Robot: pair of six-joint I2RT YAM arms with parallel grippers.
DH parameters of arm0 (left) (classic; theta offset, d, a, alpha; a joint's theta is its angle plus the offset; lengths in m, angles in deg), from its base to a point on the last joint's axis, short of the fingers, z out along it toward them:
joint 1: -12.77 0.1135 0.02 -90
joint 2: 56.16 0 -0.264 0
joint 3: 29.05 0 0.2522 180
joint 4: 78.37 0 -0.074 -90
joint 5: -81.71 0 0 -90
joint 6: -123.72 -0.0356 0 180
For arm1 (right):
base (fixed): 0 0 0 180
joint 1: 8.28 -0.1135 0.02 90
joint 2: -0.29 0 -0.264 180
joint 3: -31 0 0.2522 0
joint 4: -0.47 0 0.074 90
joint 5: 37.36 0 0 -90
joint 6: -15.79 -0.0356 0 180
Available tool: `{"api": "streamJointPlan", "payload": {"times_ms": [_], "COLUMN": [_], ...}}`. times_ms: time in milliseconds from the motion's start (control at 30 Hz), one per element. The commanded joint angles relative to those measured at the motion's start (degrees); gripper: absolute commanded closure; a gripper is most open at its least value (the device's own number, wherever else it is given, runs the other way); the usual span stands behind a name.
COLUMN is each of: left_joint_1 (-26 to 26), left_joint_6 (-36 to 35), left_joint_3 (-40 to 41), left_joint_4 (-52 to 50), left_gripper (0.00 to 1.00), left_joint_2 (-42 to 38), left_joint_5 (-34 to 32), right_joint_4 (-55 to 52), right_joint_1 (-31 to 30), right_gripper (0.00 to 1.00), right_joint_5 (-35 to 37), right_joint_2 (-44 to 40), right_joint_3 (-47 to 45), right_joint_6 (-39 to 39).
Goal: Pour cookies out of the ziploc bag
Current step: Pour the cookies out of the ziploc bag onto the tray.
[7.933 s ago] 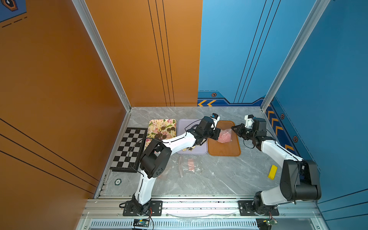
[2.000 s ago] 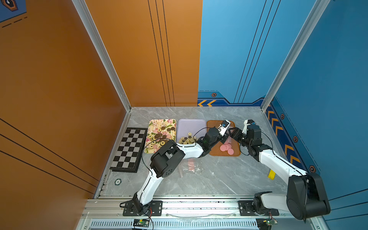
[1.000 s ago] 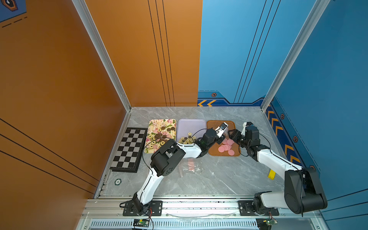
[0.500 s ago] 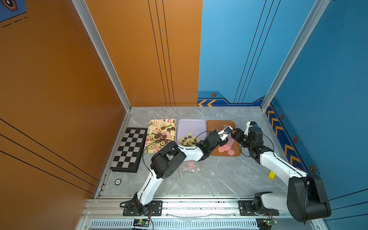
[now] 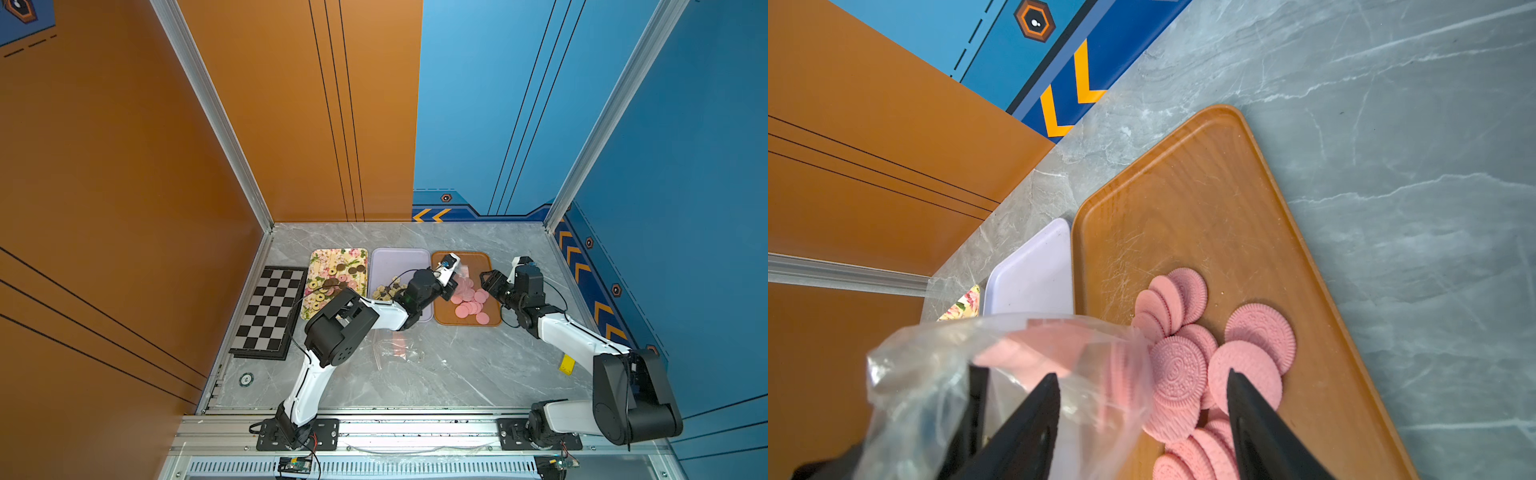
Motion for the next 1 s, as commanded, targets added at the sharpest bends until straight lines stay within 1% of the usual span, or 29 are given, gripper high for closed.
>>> {"api": "streamJointPlan", "payload": {"times_ms": [0, 100, 167, 200, 233, 267, 333, 367, 467, 533, 567, 600, 633, 667, 733, 800, 833, 900, 967], "left_joint_1": [2.24, 1.74, 1.14, -0.04, -1.50, -2.45, -3.78, -4.36, -6.21, -8.19, -8.84, -8.49, -7.71, -7.33, -6.82, -6.24, -6.70, -7.18, -6.28], "left_joint_6": [7.76, 4.70, 3.35, 0.41, -3.22, -5.22, -6.38, -7.56, -12.48, -15.10, -16.17, -16.05, -14.50, -12.46, -9.37, -9.53, -9.97, -9.48, -9.91], "left_joint_3": [3.27, 2.49, 2.07, 1.47, -0.45, -2.95, -5.24, -6.21, -9.43, -8.68, -8.07, -9.23, -11.67, -11.99, -9.04, -11.28, -10.60, -5.68, -8.46], "left_joint_4": [7.81, 4.19, 3.83, 1.95, -3.31, -7.83, -9.19, -9.44, -12.72, -10.94, -8.62, -8.73, -11.97, -12.36, -7.70, -10.88, -11.24, -5.19, -9.30], "left_gripper": [1.00, 1.00, 1.00, 1.00, 1.00, 1.00, 1.00, 1.00, 1.00, 1.00, 1.00, 1.00, 1.00, 1.00, 1.00, 1.00, 1.00, 1.00, 1.00], "left_joint_2": [-3.44, -3.89, -3.28, -3.23, -3.31, -2.92, -1.36, -0.40, 2.57, 2.19, 2.37, 3.70, 5.54, 6.23, 4.71, 5.54, 4.78, 1.36, 3.09], "left_joint_5": [6.32, 6.33, 5.94, 4.26, 2.40, 2.26, 2.02, 0.86, -5.37, -10.72, -11.78, -11.13, -10.60, -10.49, -8.59, -6.95, -9.03, -9.33, -8.83], "right_joint_4": [3.84, 3.98, 3.48, 3.99, 4.51, 4.63, 4.50, 4.50, 3.87, 3.55, 3.37, 3.02, 2.45, 1.99, 1.59, 1.68, 1.90, 1.75, 1.65], "right_joint_1": [0.41, -0.15, -0.63, -0.65, -0.66, -0.63, -0.59, -0.64, -0.65, -0.66, -0.51, -0.57, -0.61, -0.65, -0.65, -0.64, -0.61, -0.72, -0.91], "right_gripper": [0.35, 0.35, 0.35, 0.34, 0.34, 0.34, 0.34, 0.34, 0.34, 0.34, 0.34, 0.34, 0.34, 0.34, 0.34, 0.34, 0.34, 0.34, 0.34], "right_joint_5": [0.22, -1.45, -1.78, -1.86, -2.09, -2.22, -2.47, -2.58, -2.58, -2.30, -1.87, -1.43, -1.03, -0.75, -0.29, -0.90, -1.61, -2.16, -1.74], "right_joint_2": [1.08, 2.06, 3.01, 3.31, 3.52, 3.70, 3.66, 3.51, 2.77, 2.17, 1.82, 1.56, 1.44, 1.52, 2.19, 3.46, 4.10, 4.34, 4.03], "right_joint_3": [-1.14, -0.35, 0.45, 0.24, 0.04, 0.02, 0.12, 0.17, 0.19, 0.12, 0.05, -0.17, 0.06, 0.21, 0.47, 0.87, 1.14, 1.49, 1.35], "right_joint_6": [-0.41, 0.05, 0.38, 0.09, -0.27, -0.40, -0.39, -0.39, -0.22, -0.08, -0.07, 0.09, 0.25, 0.43, 0.73, 0.62, 0.41, 0.40, 0.53]}}
